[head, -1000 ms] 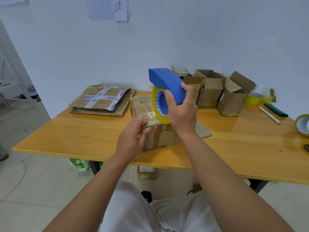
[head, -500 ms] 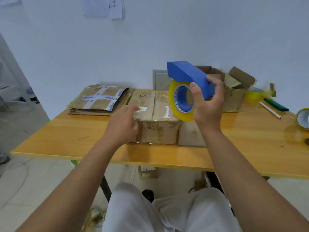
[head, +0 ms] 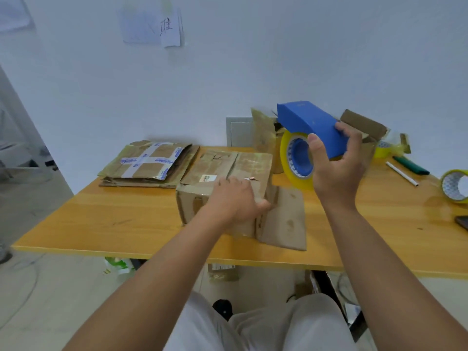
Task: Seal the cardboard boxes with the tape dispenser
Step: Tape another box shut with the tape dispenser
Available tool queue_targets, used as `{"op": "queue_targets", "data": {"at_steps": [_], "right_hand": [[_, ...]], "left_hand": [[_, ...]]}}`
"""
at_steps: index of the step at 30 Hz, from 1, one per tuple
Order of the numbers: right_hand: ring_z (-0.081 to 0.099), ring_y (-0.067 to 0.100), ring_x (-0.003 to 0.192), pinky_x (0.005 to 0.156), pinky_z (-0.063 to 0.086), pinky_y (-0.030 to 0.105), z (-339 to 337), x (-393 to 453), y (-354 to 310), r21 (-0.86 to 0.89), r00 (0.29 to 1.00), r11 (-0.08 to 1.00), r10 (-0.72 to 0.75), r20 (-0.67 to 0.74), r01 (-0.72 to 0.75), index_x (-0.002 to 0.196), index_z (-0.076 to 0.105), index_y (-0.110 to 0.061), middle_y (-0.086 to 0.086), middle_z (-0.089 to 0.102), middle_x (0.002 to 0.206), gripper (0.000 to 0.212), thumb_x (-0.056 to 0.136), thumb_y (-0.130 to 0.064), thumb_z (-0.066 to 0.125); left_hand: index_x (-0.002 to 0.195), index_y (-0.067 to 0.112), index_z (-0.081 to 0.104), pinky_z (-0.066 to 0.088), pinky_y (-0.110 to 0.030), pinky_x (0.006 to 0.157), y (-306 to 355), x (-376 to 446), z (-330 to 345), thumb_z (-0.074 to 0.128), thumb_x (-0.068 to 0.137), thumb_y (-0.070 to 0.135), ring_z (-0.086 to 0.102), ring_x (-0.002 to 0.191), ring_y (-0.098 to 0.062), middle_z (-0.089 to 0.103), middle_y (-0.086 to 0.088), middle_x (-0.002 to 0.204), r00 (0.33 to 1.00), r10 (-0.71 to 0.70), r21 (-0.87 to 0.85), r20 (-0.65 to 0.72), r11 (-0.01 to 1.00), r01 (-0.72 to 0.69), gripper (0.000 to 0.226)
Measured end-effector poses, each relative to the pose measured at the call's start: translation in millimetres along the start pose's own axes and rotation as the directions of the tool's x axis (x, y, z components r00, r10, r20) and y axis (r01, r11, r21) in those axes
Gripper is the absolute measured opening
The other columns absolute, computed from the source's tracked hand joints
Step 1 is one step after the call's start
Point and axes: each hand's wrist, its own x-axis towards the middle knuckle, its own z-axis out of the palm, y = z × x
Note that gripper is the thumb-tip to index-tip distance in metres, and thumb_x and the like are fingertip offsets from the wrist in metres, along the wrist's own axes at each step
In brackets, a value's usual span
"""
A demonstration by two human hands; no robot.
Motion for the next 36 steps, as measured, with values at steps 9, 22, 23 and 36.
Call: {"op": "queue_targets", "data": {"at_steps": [9,22,23,36], "right_hand": [[0.055,-0.015,0.095,0.072,0.043,0.007,-21.5,5.4,9.6,0.045,0.998,0.998,0.055,-0.036,-0.053,0.125,0.054,-0.022,-0.024,0.054,0.112,0.048,0.089,-0.052,0.066],[0.053,-0.019,0.094,0.067,0.043,0.004,-21.4,-7.9,16.9,0.006,0.997,0.997,0.08,-0.021,-0.08,0.122,0.053,-0.027,-0.046,0.05,0.106,0.042,0.089,-0.048,0.068],[0.052,-0.02,0.095,0.068,0.043,0.004,-21.0,-8.1,16.1,-0.003,0.997,0.998,0.07,-0.015,-0.07,0.122,0.053,-0.027,-0.047,0.049,0.106,0.042,0.089,-0.047,0.068],[0.056,-0.012,0.091,0.066,0.043,0.007,-38.1,-2.2,25.6,-0.049,0.995,0.995,0.088,-0.054,-0.091,0.122,0.053,-0.032,-0.034,0.051,0.106,0.042,0.088,-0.053,0.067]], "left_hand": [[0.135,0.021,0.034,0.041,-0.035,0.078,-31.7,-28.6,-27.8,0.053,0.083,0.022,0.047,0.101,-0.022,0.05,-0.004,0.132,0.968,0.062,0.073,0.243,0.994,-0.082,0.055],[0.147,0.021,0.039,0.026,-0.045,0.117,32.4,23.7,15.4,0.025,0.086,0.083,0.029,0.145,-0.025,0.033,-0.004,0.158,0.963,-0.077,-0.194,-0.257,0.981,0.027,0.088],[0.142,0.019,0.044,0.031,-0.045,0.114,39.4,31.0,17.8,0.025,0.084,0.086,0.035,0.14,-0.027,0.04,-0.005,0.153,0.963,-0.115,-0.173,-0.244,0.982,0.073,0.091],[0.128,0.03,0.052,0.038,-0.022,0.069,-25.5,0.8,6.9,0.048,0.095,0.033,0.054,0.088,-0.005,0.059,0.017,0.102,0.986,0.109,-0.408,-0.129,0.9,-0.153,0.033]]}}
